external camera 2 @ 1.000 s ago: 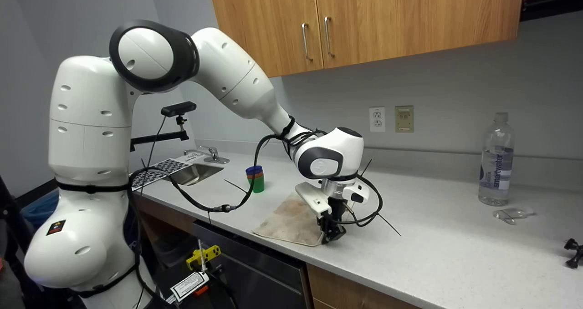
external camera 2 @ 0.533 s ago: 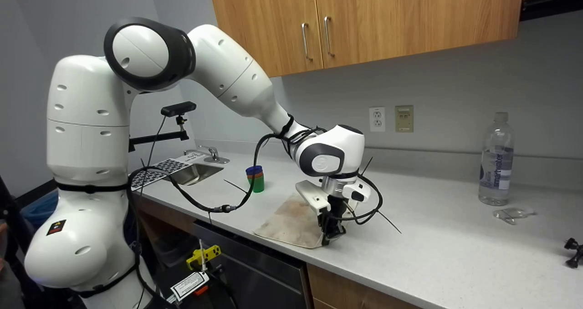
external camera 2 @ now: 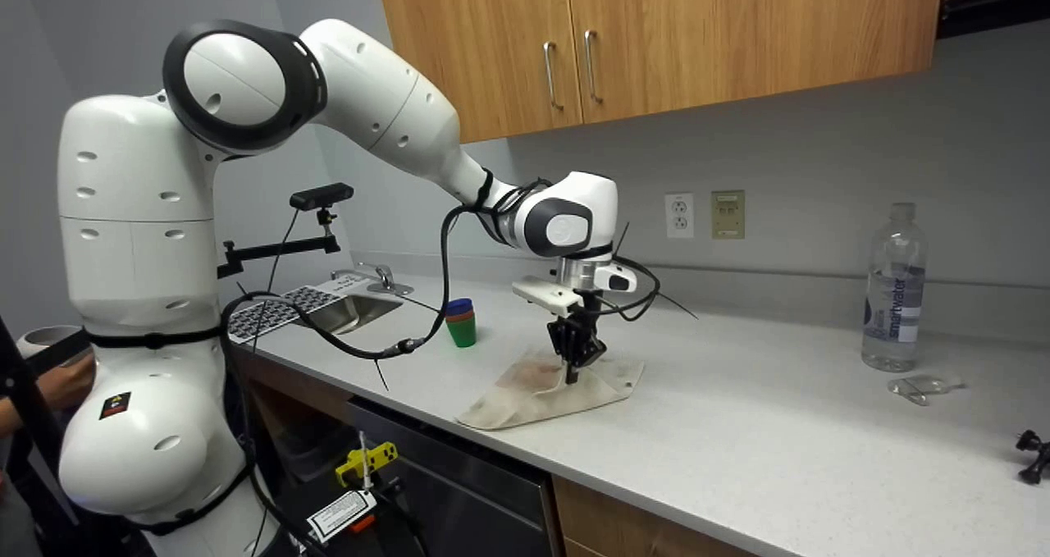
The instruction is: Fold the towel diagonally
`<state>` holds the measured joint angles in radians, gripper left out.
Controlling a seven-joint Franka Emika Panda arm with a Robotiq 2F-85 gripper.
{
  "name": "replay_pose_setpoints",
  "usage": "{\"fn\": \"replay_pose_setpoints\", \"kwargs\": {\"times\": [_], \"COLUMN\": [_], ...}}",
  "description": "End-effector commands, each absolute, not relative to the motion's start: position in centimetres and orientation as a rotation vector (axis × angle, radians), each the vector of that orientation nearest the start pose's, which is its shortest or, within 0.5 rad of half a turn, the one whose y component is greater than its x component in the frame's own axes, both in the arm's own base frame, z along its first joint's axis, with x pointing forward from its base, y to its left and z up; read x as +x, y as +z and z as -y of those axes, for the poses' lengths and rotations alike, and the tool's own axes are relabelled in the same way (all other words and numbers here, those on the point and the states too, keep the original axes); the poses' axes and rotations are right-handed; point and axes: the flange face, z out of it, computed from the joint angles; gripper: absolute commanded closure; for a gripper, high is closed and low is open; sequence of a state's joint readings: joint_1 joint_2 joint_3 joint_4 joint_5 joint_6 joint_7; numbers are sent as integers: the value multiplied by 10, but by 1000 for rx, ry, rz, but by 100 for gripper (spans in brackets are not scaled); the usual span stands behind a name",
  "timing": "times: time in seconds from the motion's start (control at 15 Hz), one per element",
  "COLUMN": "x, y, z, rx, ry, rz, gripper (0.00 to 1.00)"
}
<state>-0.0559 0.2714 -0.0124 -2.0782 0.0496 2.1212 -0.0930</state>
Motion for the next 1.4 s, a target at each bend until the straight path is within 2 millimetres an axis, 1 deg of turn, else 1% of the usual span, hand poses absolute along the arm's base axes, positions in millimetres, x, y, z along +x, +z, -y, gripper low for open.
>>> {"fn": "replay_pose_setpoints", "kwargs": {"times": [0.0,0.13,0.27,0.4,0.53,0.67,0.93,1.13,1.33], "x": [579,589,596,602,608,617,634,637,629], "y": [294,288,280,271,264,261,265,264,259], "z": [-15,-46,-73,-96,-114,-129,-154,-172,-186], "rx": [-3113,-3132,-3154,-3181,-3205,-3222,-3239,-3219,-3185], "ry": [315,312,321,322,313,301,243,234,272], "rz": [184,282,369,443,506,545,614,666,729], "gripper": [100,100,100,100,100,100,100,100,100]}}
